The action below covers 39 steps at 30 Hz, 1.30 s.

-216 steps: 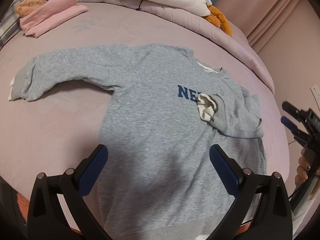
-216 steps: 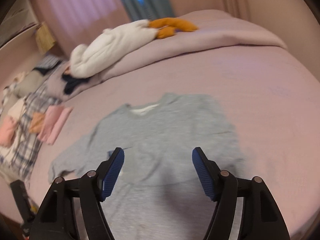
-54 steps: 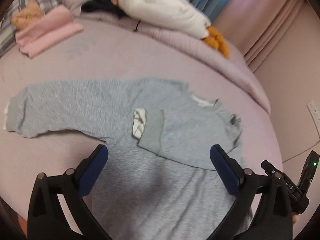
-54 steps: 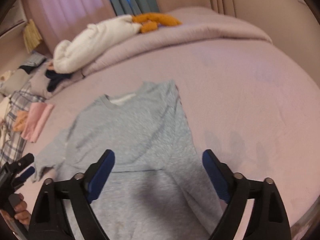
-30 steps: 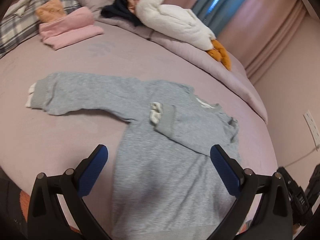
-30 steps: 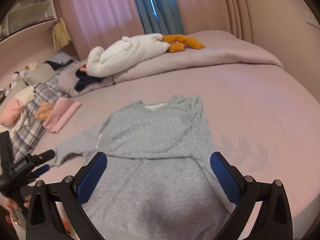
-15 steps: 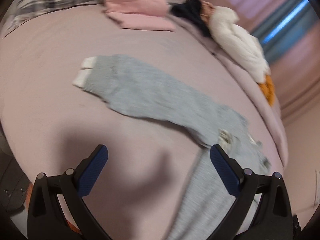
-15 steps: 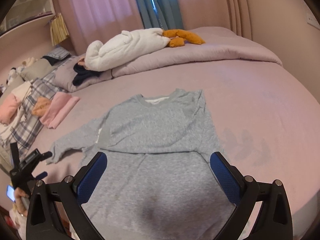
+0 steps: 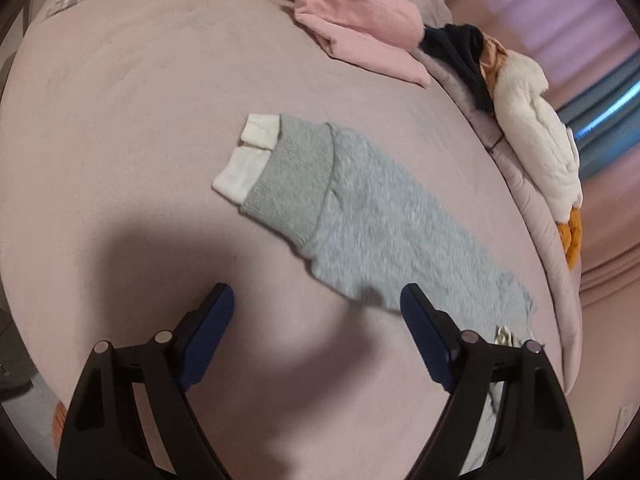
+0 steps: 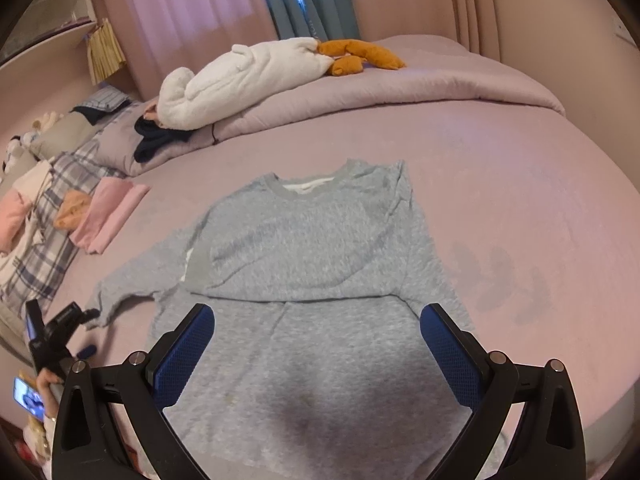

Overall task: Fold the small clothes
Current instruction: 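Close the left gripper on the grey sleeve cuff with white lining, then lift the cuff with the left gripper and carry it across the chest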

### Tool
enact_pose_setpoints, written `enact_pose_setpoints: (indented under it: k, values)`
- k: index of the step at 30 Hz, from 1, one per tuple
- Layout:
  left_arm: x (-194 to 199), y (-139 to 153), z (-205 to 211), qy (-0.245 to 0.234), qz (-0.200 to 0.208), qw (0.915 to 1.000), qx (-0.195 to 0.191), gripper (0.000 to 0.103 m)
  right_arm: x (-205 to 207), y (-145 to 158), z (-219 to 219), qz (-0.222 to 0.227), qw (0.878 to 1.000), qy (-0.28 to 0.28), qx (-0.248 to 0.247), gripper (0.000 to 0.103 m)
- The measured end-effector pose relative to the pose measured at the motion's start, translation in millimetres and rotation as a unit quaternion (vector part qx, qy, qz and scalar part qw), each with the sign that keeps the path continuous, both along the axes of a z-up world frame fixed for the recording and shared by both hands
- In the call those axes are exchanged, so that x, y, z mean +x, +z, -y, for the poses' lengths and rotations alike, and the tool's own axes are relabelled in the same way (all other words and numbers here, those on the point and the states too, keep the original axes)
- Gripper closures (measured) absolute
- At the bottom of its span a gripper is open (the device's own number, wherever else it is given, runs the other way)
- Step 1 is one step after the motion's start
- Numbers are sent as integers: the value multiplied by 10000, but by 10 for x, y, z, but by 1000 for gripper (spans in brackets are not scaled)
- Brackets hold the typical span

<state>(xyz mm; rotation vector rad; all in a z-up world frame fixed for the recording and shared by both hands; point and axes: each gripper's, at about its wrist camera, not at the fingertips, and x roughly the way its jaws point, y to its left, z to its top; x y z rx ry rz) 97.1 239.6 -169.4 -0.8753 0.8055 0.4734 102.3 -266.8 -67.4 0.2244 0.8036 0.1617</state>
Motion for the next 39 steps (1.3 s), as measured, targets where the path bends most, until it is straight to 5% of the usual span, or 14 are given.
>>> enact_pose_setpoints:
  k: [8,13,16,39]
  values:
    - [151,-54,-252,340,391,9977,-429,29,55,-53,-16,-129,9999,19,1,1]
    - [249,-81,-299,433,472,9968,-469,51,76,-81,-1,-181,9998,11,24,1]
    - [305,-106,-284,377,393,9977,-412,82,91,-93,8,-216,9997,5,57,1]
    - [492,589,157,-271,677,9962,475,88,24,-45,151,-87,9996,-161,194,1]
